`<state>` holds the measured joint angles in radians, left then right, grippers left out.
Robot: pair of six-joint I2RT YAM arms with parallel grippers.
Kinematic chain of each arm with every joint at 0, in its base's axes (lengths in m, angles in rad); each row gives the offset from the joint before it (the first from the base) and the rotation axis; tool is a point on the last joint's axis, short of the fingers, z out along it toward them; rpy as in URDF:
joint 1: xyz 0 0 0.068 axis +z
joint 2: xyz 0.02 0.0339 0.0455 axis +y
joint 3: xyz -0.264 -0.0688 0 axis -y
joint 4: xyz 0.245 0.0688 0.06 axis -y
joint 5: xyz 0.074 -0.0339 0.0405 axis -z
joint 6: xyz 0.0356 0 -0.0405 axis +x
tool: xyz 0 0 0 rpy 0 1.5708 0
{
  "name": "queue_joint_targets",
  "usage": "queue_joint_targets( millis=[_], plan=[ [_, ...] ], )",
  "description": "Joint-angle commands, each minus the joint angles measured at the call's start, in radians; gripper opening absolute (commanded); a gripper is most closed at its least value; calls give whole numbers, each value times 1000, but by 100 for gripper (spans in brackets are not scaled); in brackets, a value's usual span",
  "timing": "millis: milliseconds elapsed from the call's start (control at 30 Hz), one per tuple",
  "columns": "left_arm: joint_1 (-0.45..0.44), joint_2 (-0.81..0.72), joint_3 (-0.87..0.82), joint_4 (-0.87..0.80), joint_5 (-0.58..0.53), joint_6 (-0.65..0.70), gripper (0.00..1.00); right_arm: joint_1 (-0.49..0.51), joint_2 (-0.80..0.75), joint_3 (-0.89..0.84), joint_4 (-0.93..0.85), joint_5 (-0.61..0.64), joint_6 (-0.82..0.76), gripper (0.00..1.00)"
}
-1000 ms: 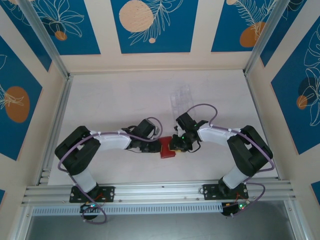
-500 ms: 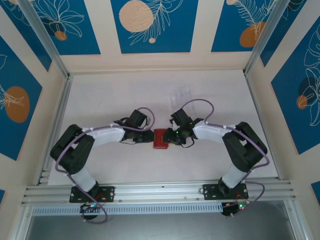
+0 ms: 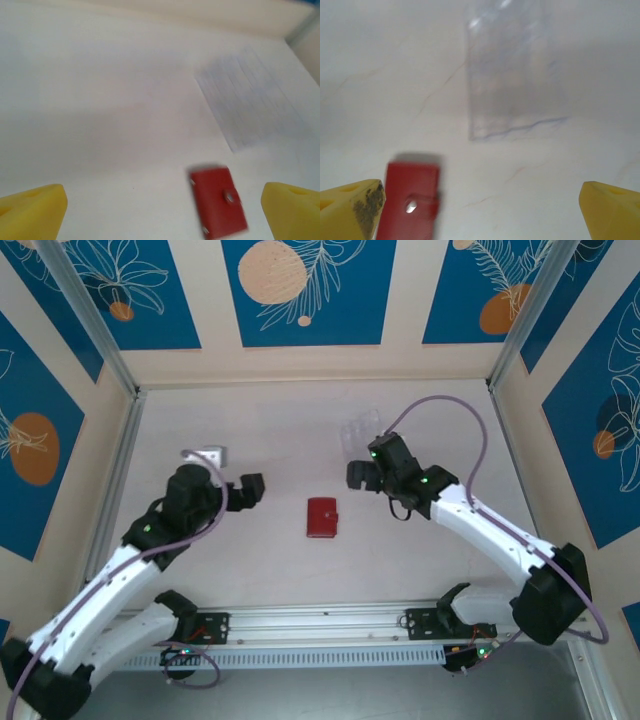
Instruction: Put the credit cards into the card holder
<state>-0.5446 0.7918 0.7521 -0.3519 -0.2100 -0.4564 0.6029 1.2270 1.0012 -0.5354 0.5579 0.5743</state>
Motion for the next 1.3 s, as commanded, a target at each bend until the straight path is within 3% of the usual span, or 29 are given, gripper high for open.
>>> queue_joint_targets(
  millis=[0, 100, 167, 233, 400, 533, 700, 767, 900, 967, 1000, 1033, 1100, 1167, 1267],
  plan=[
    [11, -67, -105, 43, -335, 98, 100, -55, -84, -44, 27, 275, -22, 100],
    [11, -96, -196, 178, -476, 138, 100, -132, -173, -177, 222, 290, -55, 99],
    [12, -76, -221, 226, -561, 164, 100, -224, -209, -298, 454, 118, -169, 100],
    [12, -37, -252, 292, -646, 211, 100, -311, -222, -380, 578, -21, -172, 99],
    [21, 68, -368, 593, -799, 353, 100, -357, -220, -551, 853, -30, -315, 99],
    [56, 207, -437, 878, -817, 459, 100, -374, -173, -604, 973, -58, -408, 99],
    [132, 442, -485, 1155, -721, 507, 100, -434, -14, -631, 1151, -90, -431, 99],
    [151, 551, -492, 1324, -743, 547, 100, -446, 66, -613, 1179, -86, -453, 99],
    [172, 720, -493, 1598, -587, 675, 100, -467, 181, -586, 1266, -134, -509, 99],
    [186, 841, -495, 1753, -556, 712, 100, -504, 236, -589, 1307, -138, -459, 99],
    [182, 826, -476, 1705, -548, 719, 100, -533, 262, -605, 1382, -189, -447, 99],
    [189, 796, -471, 1632, -526, 689, 100, -542, 242, -594, 1321, -240, -451, 99],
    [234, 775, -503, 1644, -436, 648, 100, -552, 283, -620, 1394, -310, -471, 99],
    [285, 746, -538, 1643, -337, 590, 100, -557, 294, -644, 1459, -248, -438, 99],
    [391, 703, -533, 1537, -145, 499, 100, -571, 290, -645, 1454, -295, -443, 99]
  ],
)
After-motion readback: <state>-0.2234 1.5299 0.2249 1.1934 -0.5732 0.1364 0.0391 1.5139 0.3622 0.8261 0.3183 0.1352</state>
